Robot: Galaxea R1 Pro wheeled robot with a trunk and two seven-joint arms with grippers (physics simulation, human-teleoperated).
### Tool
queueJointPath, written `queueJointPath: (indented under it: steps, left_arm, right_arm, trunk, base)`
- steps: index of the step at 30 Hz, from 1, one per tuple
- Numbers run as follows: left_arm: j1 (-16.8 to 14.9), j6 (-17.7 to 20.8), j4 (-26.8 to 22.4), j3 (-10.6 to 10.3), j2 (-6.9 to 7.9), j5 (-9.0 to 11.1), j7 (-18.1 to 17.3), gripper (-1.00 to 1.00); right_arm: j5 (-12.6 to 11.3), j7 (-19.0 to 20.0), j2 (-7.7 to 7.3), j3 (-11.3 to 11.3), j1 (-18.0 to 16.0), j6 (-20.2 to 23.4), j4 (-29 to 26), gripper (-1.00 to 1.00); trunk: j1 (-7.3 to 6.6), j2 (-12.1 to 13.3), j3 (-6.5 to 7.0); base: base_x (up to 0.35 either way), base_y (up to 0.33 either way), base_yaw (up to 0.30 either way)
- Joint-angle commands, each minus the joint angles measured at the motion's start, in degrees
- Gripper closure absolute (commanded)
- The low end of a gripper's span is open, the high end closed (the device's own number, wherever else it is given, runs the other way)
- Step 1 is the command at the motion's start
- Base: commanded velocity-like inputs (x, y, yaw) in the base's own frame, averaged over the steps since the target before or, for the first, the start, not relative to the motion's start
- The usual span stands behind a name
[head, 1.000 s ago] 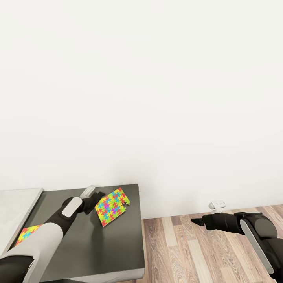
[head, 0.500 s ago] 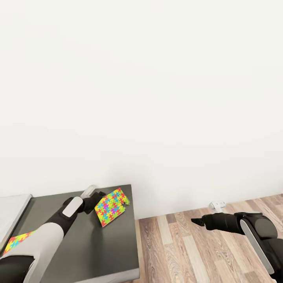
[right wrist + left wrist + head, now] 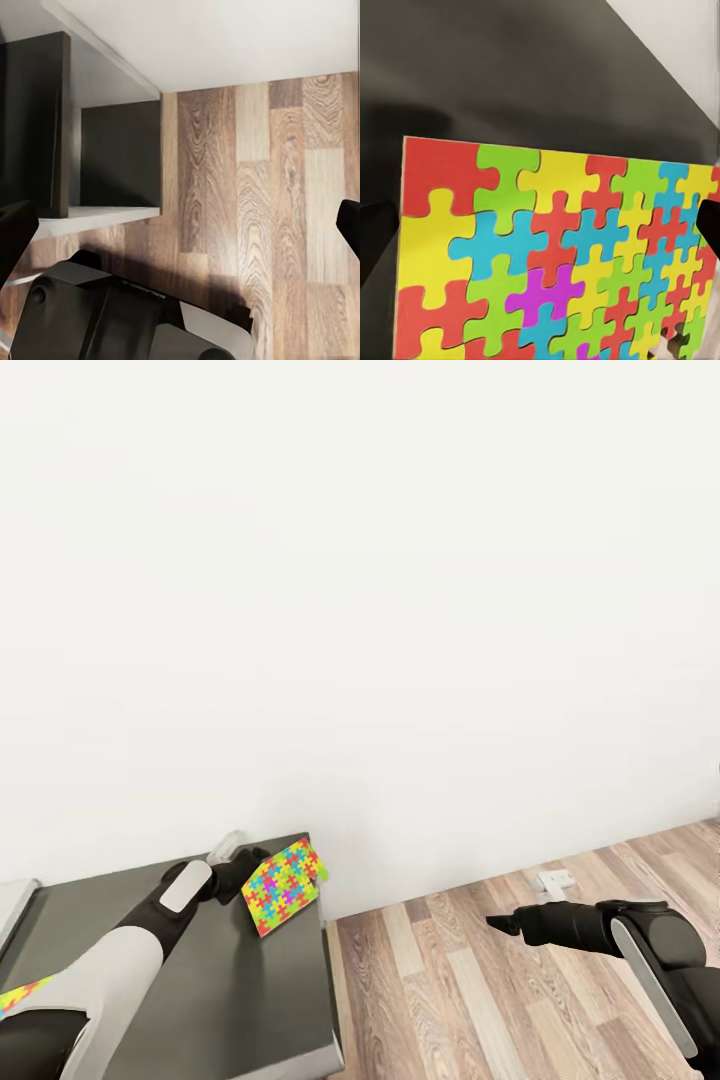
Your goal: Put all the toys in the child's room - the three board games (two on the bed and one on the table), the two jigsaw puzzles on the table, and the tennis ball on the table - inside the toy box on the table in the child's room.
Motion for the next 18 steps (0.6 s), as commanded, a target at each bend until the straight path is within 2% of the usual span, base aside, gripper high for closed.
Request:
queueJointPath:
  steps: [1,18]
  left_arm:
    - [-0.02,0.08,-0.14,-0.38,0.06,0.60,0.52,-1.00]
    - [-0.02,0.08,-0.14,-0.36,0.13,0.60,0.54,-1.00]
  right_arm:
    - [-0.09,0.07,-0.02,0.01,-0.06,0.30,-0.04,-1.00]
    - [-0.09,0.05,-0.01,0.07,-0.05,0.30,-0.02,-1.00]
  trunk:
    - [0.03,-0.11,-0.11]
    - [0.03,-0.11,-0.11]
  base:
    - [0.000,0.000,-0.079]
    - [0.000,0.000,-0.030]
